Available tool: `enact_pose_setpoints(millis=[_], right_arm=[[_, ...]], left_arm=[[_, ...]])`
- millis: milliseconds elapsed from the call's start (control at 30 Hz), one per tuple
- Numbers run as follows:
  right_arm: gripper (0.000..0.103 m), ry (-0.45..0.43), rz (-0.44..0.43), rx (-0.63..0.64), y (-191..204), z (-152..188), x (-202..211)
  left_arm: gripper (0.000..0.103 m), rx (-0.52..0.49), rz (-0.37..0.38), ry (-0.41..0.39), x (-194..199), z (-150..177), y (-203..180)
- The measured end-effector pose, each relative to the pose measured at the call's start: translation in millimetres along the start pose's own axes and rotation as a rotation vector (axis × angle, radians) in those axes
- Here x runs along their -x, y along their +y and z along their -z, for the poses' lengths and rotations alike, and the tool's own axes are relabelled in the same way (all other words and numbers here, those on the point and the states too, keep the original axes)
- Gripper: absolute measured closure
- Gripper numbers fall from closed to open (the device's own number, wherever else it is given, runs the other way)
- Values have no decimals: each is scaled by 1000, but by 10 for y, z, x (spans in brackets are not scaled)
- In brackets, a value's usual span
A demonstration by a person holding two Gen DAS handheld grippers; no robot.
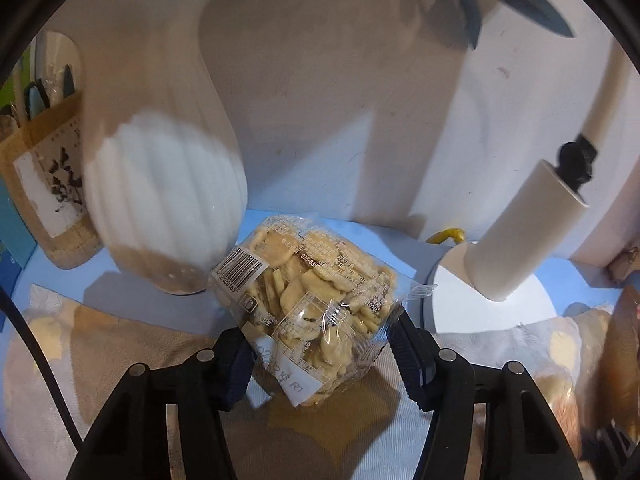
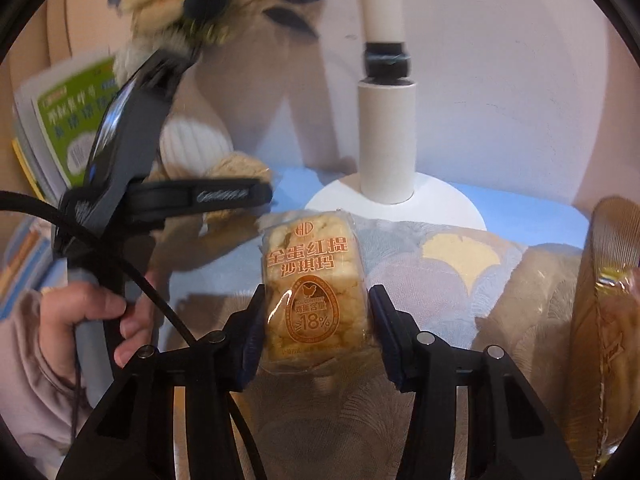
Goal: Organize snacks
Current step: 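Grasp the clear cracker bag with the left tool while the right tool grasps the square cake pack, then carry both packs over the amber bowl and release them inside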
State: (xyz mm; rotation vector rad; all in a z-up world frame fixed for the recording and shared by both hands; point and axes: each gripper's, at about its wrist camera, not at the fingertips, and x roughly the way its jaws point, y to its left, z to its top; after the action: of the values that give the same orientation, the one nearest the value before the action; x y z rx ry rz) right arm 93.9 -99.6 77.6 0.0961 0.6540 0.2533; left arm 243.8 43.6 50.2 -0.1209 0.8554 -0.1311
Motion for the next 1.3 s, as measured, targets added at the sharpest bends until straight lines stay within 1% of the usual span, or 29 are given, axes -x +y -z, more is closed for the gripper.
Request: enact_pose_setpoints(millis=[33, 167, 233, 367, 433, 500, 533, 600, 633, 700, 733, 800, 833, 900, 967, 1000, 1033, 1067, 1100, 1133, 1167, 1200, 1233, 1267, 1300], right_arm=[[55, -9, -15, -14, -22, 0, 20], [55, -45, -73, -80, -64, 29, 179], [55, -69, -108, -112, -42, 21, 291], [55, -159, -114, -163, 16, -50, 798], [55, -213, -84, -191, -16, -92, 1155], [55, -254, -24, -191, -86, -157, 1457], [55, -269, 6, -192, -147, -188, 1614], [55, -279, 41, -211, -319, -251, 1769], [55, -283, 60, -237, -448, -265, 1902], [55, -294, 87, -272, -655, -257, 2039], [55, -301, 114, -284, -766, -233, 2119], [55, -297, 169, -310, -935, -158, 2217], [55, -292, 183, -327, -1026, -117, 2256], [54, -279, 206, -360, -1199, -46, 2292], [53, -249, 223, -375, -1343, 5, 2293], [51, -220, 234, -381, -1417, 22, 2255], [45, -207, 242, -384, -1450, 62, 2240], [22, -193, 263, -392, -1502, 74, 2219], [7, -195, 274, -398, -1528, 98, 2247], [5, -197, 284, -399, -1558, 129, 2265], [5, -201, 283, -397, -1573, 151, 2277], [4, -205, 280, -395, -1588, 167, 2285], [3, -205, 278, -397, -1607, 180, 2289], [2, -204, 276, -400, -1614, 198, 2282], [2, -206, 269, -404, -1632, 213, 2285]], left_arm=[[44, -2, -7, 0, 44, 19, 18], [44, 0, 13, -12, 251, 86, 90], [44, 0, 20, -23, 429, 126, 131], [44, -38, 62, -58, 823, 108, 124], [44, -64, 94, -83, 1062, 81, -15], [44, -93, 137, -115, 1309, 41, -189], [44, -122, 164, -132, 1425, 12, -339], [43, -183, 225, -160, 1636, -42, -682], [43, -209, 252, -167, 1688, -56, -841], [43, -258, 316, -171, 1752, -84, -1197], [43, -272, 354, -161, 1741, -96, -1411], [43, -268, 411, -110, 1628, -116, -1729], [43, -258, 446, -67, 1531, -120, -1887], [43, -255, 501, -14, 1371, -79, -2179], [43, -267, 528, 22, 1257, -51, -2384], [43, -277, 541, 41, 1211, -24, -2457], [40, -296, 549, 74, 1158, 14, -2557], [33, -319, 543, 105, 1120, 47, -2636], [28, -335, 531, 120, 1123, 79, -2678], [16, -352, 513, 125, 1130, 118, -2713], [11, -355, 507, 120, 1111, 125, -2730], [11, -354, 501, 108, 1136, 131, -2695], [9, -356, 493, 100, 1185, 136, -2719], [6, -366, 482, 92, 1207, 137, -2692], [4, -371, 470, 86, 1193, 135, -2633]])
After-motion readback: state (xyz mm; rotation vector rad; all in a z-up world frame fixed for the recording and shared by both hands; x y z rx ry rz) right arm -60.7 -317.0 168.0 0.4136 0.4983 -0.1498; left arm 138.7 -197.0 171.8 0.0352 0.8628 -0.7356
